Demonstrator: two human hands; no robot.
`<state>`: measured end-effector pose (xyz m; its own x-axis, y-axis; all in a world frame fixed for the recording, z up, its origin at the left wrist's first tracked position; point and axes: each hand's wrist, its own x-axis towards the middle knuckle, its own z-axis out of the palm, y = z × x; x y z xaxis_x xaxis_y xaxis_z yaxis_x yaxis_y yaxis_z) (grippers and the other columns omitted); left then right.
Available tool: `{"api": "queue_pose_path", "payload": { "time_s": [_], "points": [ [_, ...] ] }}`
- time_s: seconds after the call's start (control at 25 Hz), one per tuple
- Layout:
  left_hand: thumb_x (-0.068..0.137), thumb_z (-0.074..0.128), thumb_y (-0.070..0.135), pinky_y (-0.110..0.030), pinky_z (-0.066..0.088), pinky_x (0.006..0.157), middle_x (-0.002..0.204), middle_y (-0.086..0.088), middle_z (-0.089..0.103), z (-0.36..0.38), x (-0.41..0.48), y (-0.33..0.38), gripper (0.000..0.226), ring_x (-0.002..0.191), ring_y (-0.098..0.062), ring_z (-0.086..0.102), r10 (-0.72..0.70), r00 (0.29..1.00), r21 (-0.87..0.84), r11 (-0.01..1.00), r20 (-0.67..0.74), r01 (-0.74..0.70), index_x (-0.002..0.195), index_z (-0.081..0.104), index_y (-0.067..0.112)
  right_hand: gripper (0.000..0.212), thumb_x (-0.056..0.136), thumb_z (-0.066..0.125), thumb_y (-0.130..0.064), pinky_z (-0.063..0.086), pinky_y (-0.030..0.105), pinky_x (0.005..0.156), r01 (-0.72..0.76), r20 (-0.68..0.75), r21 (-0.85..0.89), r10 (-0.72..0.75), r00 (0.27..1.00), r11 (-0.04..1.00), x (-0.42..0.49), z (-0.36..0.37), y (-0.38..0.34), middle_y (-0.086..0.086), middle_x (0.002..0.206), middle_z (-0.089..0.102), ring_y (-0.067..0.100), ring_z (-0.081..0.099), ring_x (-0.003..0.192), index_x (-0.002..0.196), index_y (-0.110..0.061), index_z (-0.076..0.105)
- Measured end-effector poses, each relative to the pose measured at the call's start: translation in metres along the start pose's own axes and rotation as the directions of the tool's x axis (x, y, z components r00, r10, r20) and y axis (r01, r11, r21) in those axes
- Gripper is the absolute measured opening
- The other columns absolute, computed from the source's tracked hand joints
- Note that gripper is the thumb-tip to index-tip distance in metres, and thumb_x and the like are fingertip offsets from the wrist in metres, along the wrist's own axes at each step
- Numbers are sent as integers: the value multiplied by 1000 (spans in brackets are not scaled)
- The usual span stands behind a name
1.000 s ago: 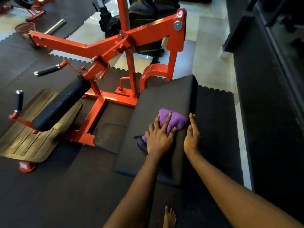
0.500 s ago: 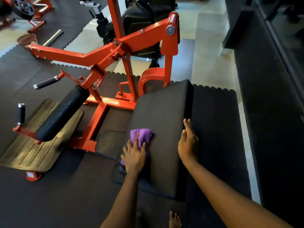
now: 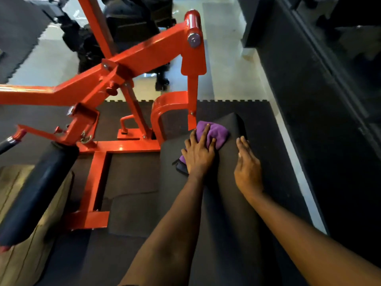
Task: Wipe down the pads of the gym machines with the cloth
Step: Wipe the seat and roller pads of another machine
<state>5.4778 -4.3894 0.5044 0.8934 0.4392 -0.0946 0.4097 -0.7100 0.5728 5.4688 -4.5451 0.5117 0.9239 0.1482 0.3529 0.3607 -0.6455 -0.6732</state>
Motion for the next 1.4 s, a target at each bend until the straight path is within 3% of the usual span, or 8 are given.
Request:
{"api": "queue_pose_path", "payload": {
  "time_s": [0.28, 0.44, 0.6, 0.72, 1.0, 1.08, 1.2, 1.4],
  "points": [
    [101, 42, 50, -53, 28, 108, 152, -6, 38, -3, 54, -66, 53, 135, -32, 37, -160, 987, -105, 981, 31, 163, 152, 28, 49, 54, 95, 49, 12, 39, 42, 116, 12, 47, -225, -1, 999, 974, -5, -4, -10, 17, 154, 44, 31, 40, 144, 148, -2, 47],
    [96, 46, 55, -53, 35, 109, 150, -7, 41, 3, 41, -123, 59, 134, -35, 44, -310, 950, -249, 918, 32, 308, 152, 31, 44, 61, 97, 48, 8, 31, 36, 118, -4, 117, -393, 54, 992, 920, -4, -7, -19, 11, 160, 37, 28, 33, 149, 154, -9, 39],
    [100, 43, 53, -46, 42, 93, 138, -17, 50, 6, 2, -175, 58, 120, -43, 54, -422, 895, -349, 825, 145, 445, 154, 21, 49, 65, 96, 46, 7, 35, 42, 118, -10, 156, -494, 100, 983, 870, -4, -7, -22, 9, 164, 30, 28, 30, 151, 157, -9, 32],
    [103, 38, 53, -45, 42, 100, 139, -18, 57, 9, -53, -199, 54, 124, -41, 55, -462, 860, -383, 771, 216, 510, 154, 32, 37, 65, 98, 44, 3, 32, 42, 120, -10, 183, -539, 128, 975, 842, -4, -7, -28, 9, 166, 25, 28, 25, 152, 159, -9, 26],
    [103, 42, 43, -39, 38, 82, 132, -12, 51, 2, -174, -191, 59, 110, -37, 59, -455, 881, -267, 839, 133, 474, 157, 18, 43, 63, 98, 45, -2, 27, 46, 123, 28, 194, -633, 123, 973, 773, -3, -9, -38, 13, 165, 26, 32, 28, 151, 158, -6, 25],
    [102, 43, 42, -42, 42, 82, 129, -12, 49, 2, -194, -190, 60, 107, -38, 59, -449, 886, -226, 856, 115, 464, 157, 19, 41, 59, 100, 45, -4, 30, 46, 120, -39, 155, -584, 158, 975, 811, -4, -11, -42, 12, 163, 31, 32, 32, 149, 157, -9, 31],
    [100, 45, 43, -46, 45, 85, 128, -12, 48, 3, -222, -189, 59, 107, -40, 58, -454, 886, -215, 860, 95, 463, 156, 23, 41, 47, 103, 44, -1, 34, 30, 115, -228, 55, -277, 252, 966, 934, -21, -20, -48, 15, 157, 42, 30, 43, 143, 150, -6, 46],
    [98, 47, 46, -50, 48, 89, 125, -16, 52, 7, -271, -170, 54, 109, -41, 56, -451, 892, -156, 882, -6, 445, 150, 38, 37, 43, 100, 48, 5, 30, 12, 107, -279, 127, -16, 279, 952, 960, -97, -72, -46, 12, 150, 51, 24, 48, 139, 141, -6, 57]
  ]
}}
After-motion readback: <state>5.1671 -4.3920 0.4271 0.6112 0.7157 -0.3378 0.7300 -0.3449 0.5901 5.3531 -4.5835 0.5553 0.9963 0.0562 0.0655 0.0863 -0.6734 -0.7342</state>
